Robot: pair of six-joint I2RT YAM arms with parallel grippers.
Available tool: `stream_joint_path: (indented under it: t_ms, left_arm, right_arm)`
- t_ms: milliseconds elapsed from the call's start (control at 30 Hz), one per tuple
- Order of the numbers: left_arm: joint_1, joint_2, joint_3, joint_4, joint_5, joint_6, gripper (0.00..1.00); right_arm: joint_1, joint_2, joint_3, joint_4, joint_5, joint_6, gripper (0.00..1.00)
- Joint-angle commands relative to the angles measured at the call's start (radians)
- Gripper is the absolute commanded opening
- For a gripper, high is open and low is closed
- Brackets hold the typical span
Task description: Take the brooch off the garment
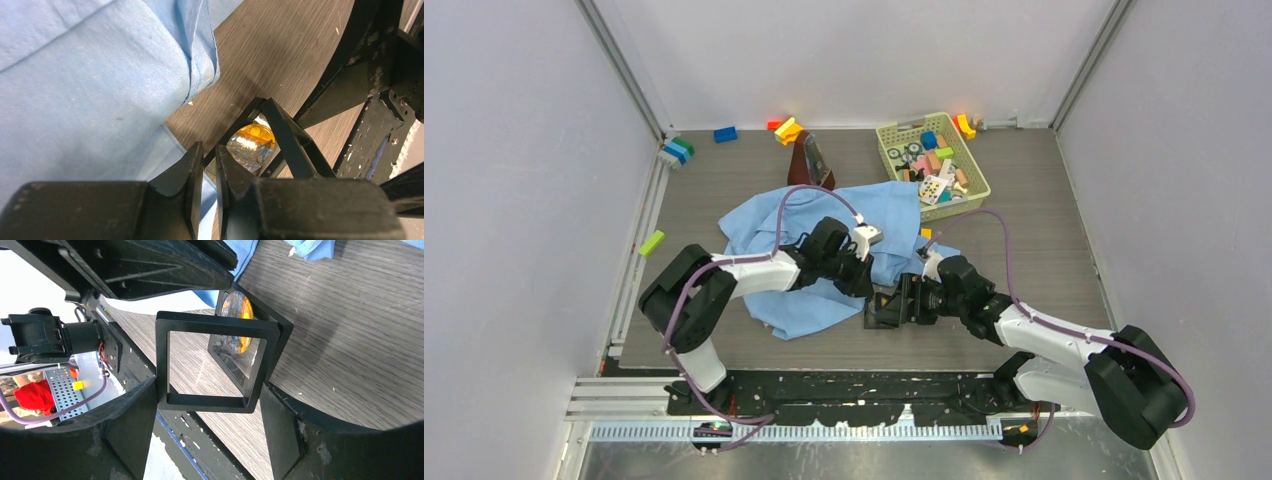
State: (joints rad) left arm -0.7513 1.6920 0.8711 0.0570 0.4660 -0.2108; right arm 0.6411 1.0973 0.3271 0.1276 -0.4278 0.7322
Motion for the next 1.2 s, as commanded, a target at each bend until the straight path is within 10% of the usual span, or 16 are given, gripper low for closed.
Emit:
stream_joint_path:
  t_ms: [0,800,1167]
  left_arm:
    - [0.001,0.035,0.028,0.072,0.082,-0.019,0.17]
    - [0.0,0.006,-0.001,0.026,0.184,0.011,0.16]
    - [0.066,-0.112,-0.04,-0.053,0.071,0.018,0.16]
  right_arm:
    - [0.0,-0.007,0.003,0.064,-0.006,-0.011,0.38]
    - [0.0,0.041,0.022,0.038,0.051,-0.008,0.35]
    - [-0.003,-0.013,0.085,-0.245,0.238,0.024,0.35]
